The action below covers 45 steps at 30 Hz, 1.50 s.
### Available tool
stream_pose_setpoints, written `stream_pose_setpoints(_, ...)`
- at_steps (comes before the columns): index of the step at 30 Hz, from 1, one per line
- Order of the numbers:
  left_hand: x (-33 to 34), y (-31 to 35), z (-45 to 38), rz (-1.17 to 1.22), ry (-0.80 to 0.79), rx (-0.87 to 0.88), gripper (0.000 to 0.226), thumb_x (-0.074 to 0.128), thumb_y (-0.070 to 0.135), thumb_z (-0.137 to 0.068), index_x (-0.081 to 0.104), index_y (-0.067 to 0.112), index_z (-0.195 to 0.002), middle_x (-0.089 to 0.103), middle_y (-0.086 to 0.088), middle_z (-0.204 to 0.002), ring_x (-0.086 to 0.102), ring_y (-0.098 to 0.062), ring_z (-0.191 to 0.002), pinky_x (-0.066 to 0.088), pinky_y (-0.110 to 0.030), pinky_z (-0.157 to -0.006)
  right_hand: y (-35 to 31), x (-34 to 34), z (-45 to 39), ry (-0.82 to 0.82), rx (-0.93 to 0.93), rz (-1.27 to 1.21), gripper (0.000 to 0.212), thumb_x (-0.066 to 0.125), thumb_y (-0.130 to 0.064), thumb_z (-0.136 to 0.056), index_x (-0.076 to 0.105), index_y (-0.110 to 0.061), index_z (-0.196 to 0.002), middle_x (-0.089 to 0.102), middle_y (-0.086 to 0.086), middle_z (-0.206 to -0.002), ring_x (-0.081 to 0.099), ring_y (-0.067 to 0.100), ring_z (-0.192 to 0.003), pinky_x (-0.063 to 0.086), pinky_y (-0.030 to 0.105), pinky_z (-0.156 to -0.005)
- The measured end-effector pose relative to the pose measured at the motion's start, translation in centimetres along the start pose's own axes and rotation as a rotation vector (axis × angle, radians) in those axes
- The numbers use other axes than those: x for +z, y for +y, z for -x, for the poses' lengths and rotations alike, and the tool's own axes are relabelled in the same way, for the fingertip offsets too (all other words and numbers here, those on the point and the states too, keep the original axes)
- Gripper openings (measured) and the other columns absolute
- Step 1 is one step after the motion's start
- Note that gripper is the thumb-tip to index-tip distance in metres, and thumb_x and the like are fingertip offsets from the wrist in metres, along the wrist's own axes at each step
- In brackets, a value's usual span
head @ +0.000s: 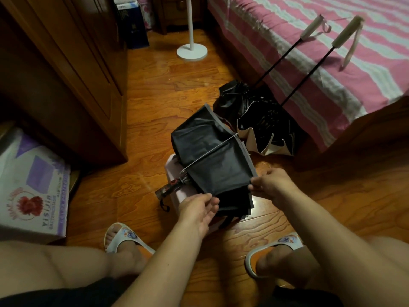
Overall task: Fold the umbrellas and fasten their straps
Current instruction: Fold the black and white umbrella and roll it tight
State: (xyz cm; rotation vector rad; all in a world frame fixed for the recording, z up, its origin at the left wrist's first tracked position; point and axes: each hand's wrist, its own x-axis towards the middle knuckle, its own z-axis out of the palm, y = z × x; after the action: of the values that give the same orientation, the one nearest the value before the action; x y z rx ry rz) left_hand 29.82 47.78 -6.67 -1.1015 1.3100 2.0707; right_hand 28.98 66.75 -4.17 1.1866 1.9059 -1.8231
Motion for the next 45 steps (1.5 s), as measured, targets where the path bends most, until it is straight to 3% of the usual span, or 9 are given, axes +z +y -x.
stream_pose_setpoints(4,-2.4,0.5,-2.2,-0.649,0.066,0.265,0.028,0.064,0.013,-0.098,0.054,0.010,-0.124,0.069,-0.009,-0.095,0.066,-0.017,-0.070,0.054,-0.027,-0.056,2.0,0.7,-1.4,0.089,0.017,0.107,0.026,0.062,0.010,-0.092,0.047,-0.011,-0.092,0.060,0.024,-0.111,0.069,0.034,-0.077,0.063,0.044,-0.070)
stream_pose_setpoints(8,-6.4,5.9,-6.6,-1.366,0.243,0.769,0.051,0.067,0.035,-0.095,0.048,0.025,-0.140,0.050,-0.002,-0.130,0.050,-0.025,-0.125,0.049,-0.042,-0.102,1.8,1.7,-2.8,0.118,0.000,0.184,0.024,0.068,0.004,-0.090,0.050,-0.012,-0.091,0.064,0.021,-0.101,0.069,0.034,-0.079,0.063,0.054,-0.079)
stream_pose_setpoints(12,-7.4,11.0,-10.0,-1.768,-0.095,0.513,0.070,0.065,0.037,-0.097,0.028,0.024,-0.154,0.053,-0.006,-0.142,0.055,-0.024,-0.124,0.048,-0.041,-0.105,1.6,2.1,-3.3,0.096,-0.040,0.263,0.018,0.068,0.001,-0.091,0.055,-0.008,-0.098,0.065,0.016,-0.097,0.071,0.034,-0.088,0.062,0.054,-0.083)
stream_pose_setpoints(18,-6.6,13.2,-11.3,-1.929,-0.391,0.487,0.028,0.072,0.030,-0.086,0.050,0.024,-0.102,0.063,-0.005,-0.097,0.058,-0.017,-0.080,0.049,-0.034,-0.072,2.0,1.7,-4.8,0.090,-0.058,0.390,0.020,0.071,-0.004,-0.091,0.055,-0.012,-0.102,0.066,0.017,-0.102,0.071,0.031,-0.087,0.063,0.048,-0.079)
stream_pose_setpoints(22,-6.1,14.8,-9.1,-1.679,-0.390,0.432,0.037,0.072,0.014,-0.086,0.049,0.016,-0.114,0.064,-0.016,-0.095,0.062,-0.021,-0.066,0.055,-0.043,-0.061,1.6,1.8,-4.4,0.022,-0.035,0.384,0.025,0.069,-0.005,-0.092,0.055,-0.009,-0.113,0.063,0.019,-0.115,0.068,0.032,-0.098,0.060,0.050,-0.089)
stream_pose_setpoints(25,-6.1,17.2,-6.5,-1.636,-0.306,0.605,0.030,0.073,0.009,-0.082,0.049,0.014,-0.099,0.059,-0.011,-0.084,0.055,-0.016,-0.055,0.046,-0.029,-0.043,-1.1,1.6,-3.1,0.053,-0.160,0.299,0.053,0.072,-0.014,-0.092,0.048,-0.016,-0.139,0.058,0.011,-0.132,0.059,0.028,-0.118,0.052,0.047,-0.101)
stream_pose_setpoints(35,-1.4,33.1,3.0,-1.719,0.136,1.190,0.039,0.079,0.023,-0.080,0.046,0.022,-0.101,0.064,-0.009,-0.088,0.062,-0.028,-0.075,0.055,-0.046,-0.061,-8.1,1.7,3.3,-0.145,-0.648,-0.054,0.056,0.065,-0.019,-0.099,0.044,-0.032,-0.149,0.047,-0.009,-0.149,0.051,0.015,-0.132,0.047,0.044,-0.110)
stream_pose_setpoints(39,0.0,33.4,4.3,-1.791,0.337,1.375,0.040,0.074,0.021,-0.086,0.039,0.025,-0.103,0.060,-0.003,-0.086,0.060,-0.026,-0.072,0.049,-0.039,-0.057,-8.5,1.8,3.5,-0.288,-0.541,-0.270,0.051,0.064,-0.022,-0.097,0.048,-0.028,-0.145,0.052,0.002,-0.147,0.060,0.022,-0.125,0.052,0.043,-0.105)
stream_pose_setpoints(45,-2.2,25.2,-1.2,-1.741,0.325,1.422,0.038,0.070,0.022,-0.087,0.034,0.024,-0.096,0.056,-0.001,-0.086,0.064,-0.038,-0.076,0.050,-0.044,-0.057,-8.0,1.6,3.3,-0.486,-0.187,-0.627,0.052,0.050,-0.050,-0.100,0.057,-0.016,-0.139,0.067,0.014,-0.132,0.065,0.034,-0.119,0.054,0.047,-0.094)
